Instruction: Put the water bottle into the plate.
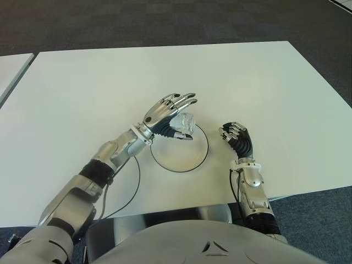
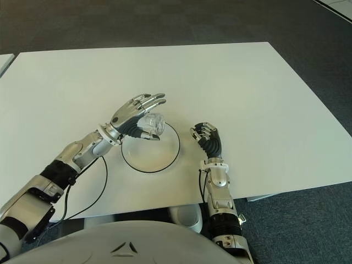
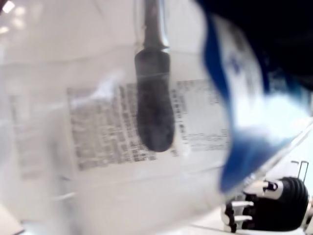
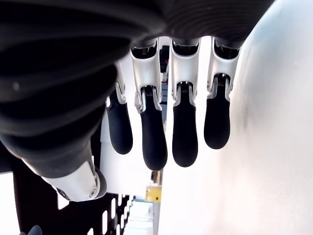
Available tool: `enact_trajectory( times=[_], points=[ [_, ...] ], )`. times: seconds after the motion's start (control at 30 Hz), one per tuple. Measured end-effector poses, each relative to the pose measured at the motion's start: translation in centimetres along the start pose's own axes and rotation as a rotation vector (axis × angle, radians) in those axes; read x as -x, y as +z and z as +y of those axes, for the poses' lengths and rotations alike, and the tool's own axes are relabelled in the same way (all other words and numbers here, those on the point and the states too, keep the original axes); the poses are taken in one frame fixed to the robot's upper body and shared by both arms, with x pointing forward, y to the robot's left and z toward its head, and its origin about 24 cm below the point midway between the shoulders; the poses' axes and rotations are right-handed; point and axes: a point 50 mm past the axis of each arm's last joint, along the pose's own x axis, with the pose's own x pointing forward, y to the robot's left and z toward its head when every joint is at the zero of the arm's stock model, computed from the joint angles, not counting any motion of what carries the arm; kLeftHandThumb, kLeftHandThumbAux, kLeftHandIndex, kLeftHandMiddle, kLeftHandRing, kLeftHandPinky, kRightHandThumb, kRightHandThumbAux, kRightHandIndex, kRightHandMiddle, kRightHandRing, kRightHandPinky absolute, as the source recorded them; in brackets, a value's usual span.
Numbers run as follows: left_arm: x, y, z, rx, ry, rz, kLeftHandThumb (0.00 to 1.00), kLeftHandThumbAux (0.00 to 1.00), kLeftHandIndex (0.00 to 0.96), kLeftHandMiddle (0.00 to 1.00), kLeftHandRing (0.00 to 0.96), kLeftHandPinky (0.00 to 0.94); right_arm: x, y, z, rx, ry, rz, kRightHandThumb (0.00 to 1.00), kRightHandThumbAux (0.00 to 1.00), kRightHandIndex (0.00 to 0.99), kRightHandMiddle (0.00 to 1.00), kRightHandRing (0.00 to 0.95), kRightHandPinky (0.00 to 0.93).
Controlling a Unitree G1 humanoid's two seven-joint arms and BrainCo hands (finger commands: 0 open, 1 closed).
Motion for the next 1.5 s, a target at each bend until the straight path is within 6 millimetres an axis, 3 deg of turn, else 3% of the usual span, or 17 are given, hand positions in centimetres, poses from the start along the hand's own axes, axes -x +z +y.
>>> enact_trajectory(
  times=[0.27,0.63,0.8,1.07,1.5],
  points=[
    [0.4,0.2,0.5,0.167,0.052,0.053,0.053,0.329,0.0,0.0,0.0,0.0,0.0,0.0,0.0,0.0,0.0,0.0,0.705,0.729,0.43,0.543,0.532,0.521],
    [1.1,0.5,-0.2,0.231,0.028,0.074,0.039,0.338,0.0,0.0,0.0,0.0,0.0,0.1,0.1,0.001,0.001,-0.004,0.704,0.73,0.43,0.531,0.526,0.523],
    [1.1,0.7,-1.0,0.15,-0.024,0.059,0.052,0.339,0.0,0.0,0.0,0.0,0.0,0.1,0.1,0.001,0.0,-0.001,0.704,0.73,0.429,0.532,0.53,0.527],
    [1.4,0.8,-4.8,-0.015,-0.199,0.028,0.064,0.333,0.0,0.0,0.0,0.0,0.0,0.1,0.2,0.002,0.001,0.0,0.704,0.731,0.429,0.533,0.531,0.523],
    [0.7,1.1,-6.1,-0.171,-0.29,-0.117,0.101,0.334,0.0,0.0,0.0,0.0,0.2,0.0,0.2,0.005,-0.007,0.005,0.704,0.729,0.43,0.523,0.52,0.511]
  ],
)
